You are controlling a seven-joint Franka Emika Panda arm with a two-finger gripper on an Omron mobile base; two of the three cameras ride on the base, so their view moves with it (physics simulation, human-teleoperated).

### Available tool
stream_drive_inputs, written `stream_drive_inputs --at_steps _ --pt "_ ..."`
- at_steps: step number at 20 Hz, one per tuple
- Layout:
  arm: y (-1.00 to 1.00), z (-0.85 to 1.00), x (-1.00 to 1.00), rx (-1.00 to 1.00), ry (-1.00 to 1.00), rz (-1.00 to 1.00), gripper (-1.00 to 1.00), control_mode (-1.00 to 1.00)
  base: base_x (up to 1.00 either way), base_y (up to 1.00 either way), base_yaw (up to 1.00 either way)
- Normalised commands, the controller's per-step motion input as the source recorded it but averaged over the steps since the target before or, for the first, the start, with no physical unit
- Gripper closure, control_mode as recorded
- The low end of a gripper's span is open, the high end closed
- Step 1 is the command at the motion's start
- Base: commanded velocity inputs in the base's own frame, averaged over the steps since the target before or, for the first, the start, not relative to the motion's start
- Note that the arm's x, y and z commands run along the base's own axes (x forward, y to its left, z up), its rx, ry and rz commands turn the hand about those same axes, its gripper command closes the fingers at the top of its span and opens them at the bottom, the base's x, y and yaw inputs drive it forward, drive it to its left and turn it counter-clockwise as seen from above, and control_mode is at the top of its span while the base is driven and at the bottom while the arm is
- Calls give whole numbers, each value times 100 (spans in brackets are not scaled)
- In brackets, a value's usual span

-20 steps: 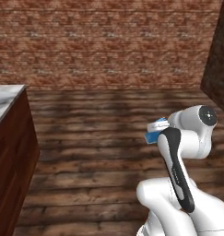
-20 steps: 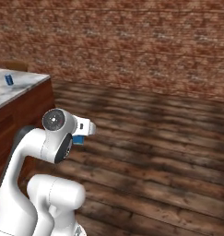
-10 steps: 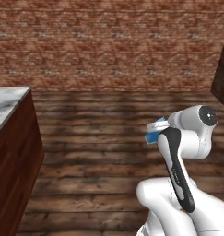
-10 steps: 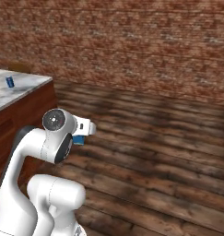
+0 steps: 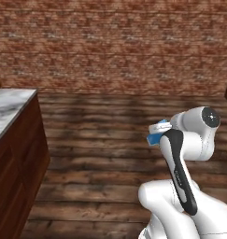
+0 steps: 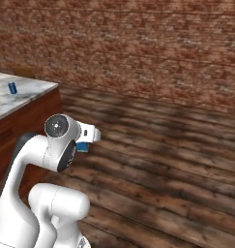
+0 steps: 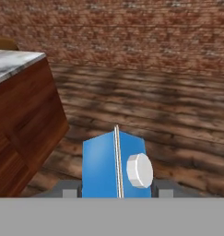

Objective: Move the drinks to the dining counter.

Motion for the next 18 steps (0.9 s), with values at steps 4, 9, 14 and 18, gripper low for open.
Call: stream_drive_inputs --at_steps 4,9,14,18 --pt "0 0 0 0 0 0 100 100 44 13 13" --pt "0 0 0 0 0 0 100 100 41 14 14" --pt "0 0 0 0 0 0 100 100 38 18 16" --pt "0 0 0 0 0 0 100 100 38 19 16"
